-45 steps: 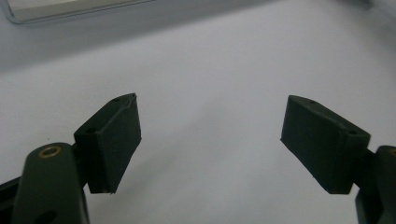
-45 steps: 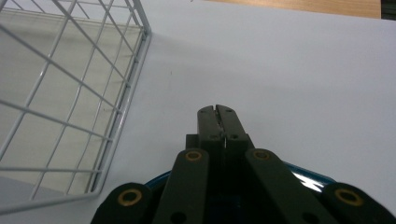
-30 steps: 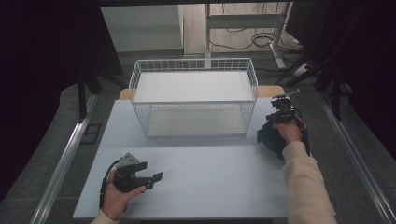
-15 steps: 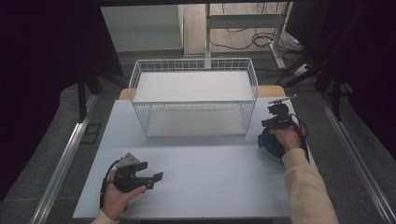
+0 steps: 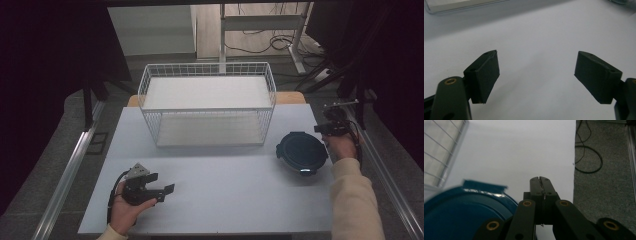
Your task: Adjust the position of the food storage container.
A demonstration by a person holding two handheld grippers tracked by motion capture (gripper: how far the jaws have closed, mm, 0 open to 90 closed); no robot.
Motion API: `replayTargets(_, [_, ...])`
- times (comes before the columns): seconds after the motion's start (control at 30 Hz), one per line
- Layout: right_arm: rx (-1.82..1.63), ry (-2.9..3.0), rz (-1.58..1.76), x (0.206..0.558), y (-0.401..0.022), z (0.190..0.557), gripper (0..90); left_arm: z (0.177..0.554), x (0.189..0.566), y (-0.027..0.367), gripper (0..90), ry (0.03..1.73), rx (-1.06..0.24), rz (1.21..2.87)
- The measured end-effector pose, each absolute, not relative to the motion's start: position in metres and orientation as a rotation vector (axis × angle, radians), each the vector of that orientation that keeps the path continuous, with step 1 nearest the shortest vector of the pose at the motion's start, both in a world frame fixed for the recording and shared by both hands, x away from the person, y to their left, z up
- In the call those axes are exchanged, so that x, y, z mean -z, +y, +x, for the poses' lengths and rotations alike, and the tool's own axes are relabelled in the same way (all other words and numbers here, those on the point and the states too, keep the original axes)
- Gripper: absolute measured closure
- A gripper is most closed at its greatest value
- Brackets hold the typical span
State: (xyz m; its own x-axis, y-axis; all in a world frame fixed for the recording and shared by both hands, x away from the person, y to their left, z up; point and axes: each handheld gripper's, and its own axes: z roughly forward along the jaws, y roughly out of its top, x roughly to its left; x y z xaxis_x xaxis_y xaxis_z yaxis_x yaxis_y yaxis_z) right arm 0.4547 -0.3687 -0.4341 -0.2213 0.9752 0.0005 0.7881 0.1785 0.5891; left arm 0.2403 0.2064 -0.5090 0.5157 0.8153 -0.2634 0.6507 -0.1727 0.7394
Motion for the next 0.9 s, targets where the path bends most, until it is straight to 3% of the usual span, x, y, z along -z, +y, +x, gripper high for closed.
replayTargets(0.2, [-0.614, 2.174, 1.640, 0.453, -0.374, 0.453, 90.0, 0.241, 0.510, 0.206, 19.6, 1.210, -0.240, 1.906])
replayTargets(0.5, [-0.574, 2.205, 1.605, 0.454, -0.372, 0.448, 90.0, 0.242, 0.510, 0.204, 19.6, 1.209, -0.238, 1.913])
replayTargets(0.9, [-0.552, 2.301, 1.560, 0.461, -0.343, 0.431, 90.0, 0.242, 0.509, 0.201, 19.6, 1.198, -0.237, 1.914])
